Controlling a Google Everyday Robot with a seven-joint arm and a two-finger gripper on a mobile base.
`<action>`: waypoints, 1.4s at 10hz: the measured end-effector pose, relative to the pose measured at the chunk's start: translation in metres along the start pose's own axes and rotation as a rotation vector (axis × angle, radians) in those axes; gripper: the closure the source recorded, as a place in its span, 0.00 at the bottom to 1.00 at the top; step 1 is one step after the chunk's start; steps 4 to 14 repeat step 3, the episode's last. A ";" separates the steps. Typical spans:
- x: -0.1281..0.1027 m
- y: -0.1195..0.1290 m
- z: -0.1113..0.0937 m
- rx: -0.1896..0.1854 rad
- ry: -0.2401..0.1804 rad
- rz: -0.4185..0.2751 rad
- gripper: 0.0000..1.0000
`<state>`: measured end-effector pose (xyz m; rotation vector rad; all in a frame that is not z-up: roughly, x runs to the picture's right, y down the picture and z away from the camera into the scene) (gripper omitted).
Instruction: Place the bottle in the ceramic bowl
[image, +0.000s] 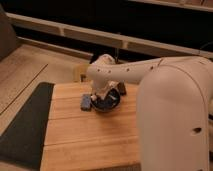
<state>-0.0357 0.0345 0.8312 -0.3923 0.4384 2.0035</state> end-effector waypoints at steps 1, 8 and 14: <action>0.000 0.000 0.000 0.000 0.000 0.000 0.24; 0.000 0.000 0.000 0.000 0.000 0.000 0.20; 0.000 0.000 0.000 0.000 0.000 0.000 0.20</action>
